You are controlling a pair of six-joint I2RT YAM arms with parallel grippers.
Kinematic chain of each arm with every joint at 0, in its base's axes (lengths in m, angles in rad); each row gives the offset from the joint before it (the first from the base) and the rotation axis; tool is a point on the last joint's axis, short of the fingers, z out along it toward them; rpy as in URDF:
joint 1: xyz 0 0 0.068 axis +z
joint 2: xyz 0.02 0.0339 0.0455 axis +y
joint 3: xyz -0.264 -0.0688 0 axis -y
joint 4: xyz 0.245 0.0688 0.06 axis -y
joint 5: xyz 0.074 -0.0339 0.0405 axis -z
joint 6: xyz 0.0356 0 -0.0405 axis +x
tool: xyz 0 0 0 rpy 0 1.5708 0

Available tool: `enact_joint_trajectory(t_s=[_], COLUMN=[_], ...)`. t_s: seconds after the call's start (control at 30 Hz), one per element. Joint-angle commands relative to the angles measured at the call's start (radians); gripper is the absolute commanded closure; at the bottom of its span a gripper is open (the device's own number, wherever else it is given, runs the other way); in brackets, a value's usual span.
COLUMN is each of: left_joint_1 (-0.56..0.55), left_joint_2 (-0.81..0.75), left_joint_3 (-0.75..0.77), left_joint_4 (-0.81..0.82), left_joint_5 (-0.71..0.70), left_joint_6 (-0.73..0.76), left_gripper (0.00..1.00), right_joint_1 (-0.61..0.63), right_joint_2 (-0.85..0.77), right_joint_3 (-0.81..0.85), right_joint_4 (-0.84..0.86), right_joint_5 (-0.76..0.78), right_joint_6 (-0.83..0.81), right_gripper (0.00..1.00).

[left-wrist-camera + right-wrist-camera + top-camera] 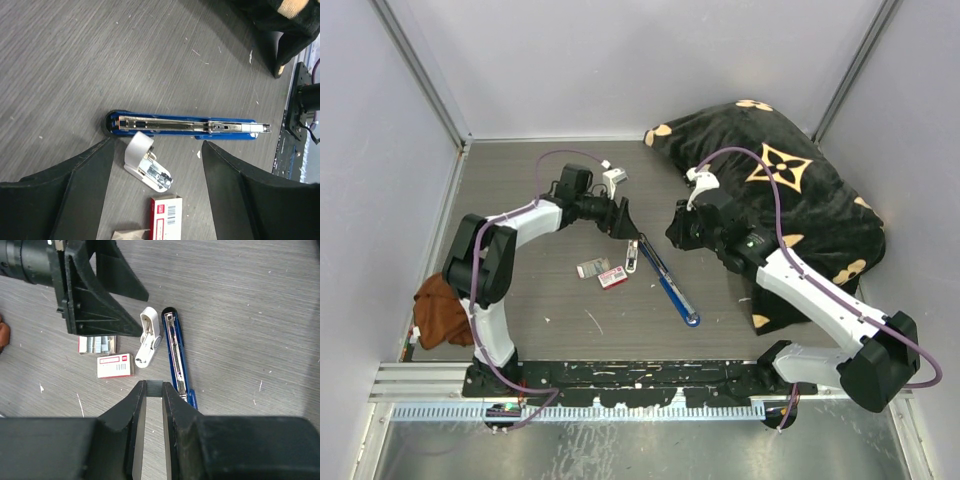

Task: Load the staples into the stapler
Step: Adjust the stapler at the center of the board.

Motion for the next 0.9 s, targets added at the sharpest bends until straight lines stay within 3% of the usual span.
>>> enact_joint_trajectory(t_s=[0.0,0.47,0.87], left_joint_1=[-0.022,-0.041,-0.049], left_joint_2=[0.036,0.052,-0.080], left_joint_3=[0.072,0.067,-0.053], left_joint_4=[-0.002,-0.089,-0.101], left_joint_5=[0.010,-0.032,-0.200], left_joint_6=[0.070,0.129,0.051], left_gripper=[0.27,0.71,0.93], right_joint_1=[0.004,0.005,0.005], right_joint_2=[-0.033,-0.063,-0.104], right_joint_3=[0.001,-0.029,-0.093], right_joint_4=[0.039,0.047,0.076], right_joint_5=[-0.036,-0.058,-0.068], right_joint_6=[0.040,0.062,0.063], right_gripper=[0.90,0.91,0.91])
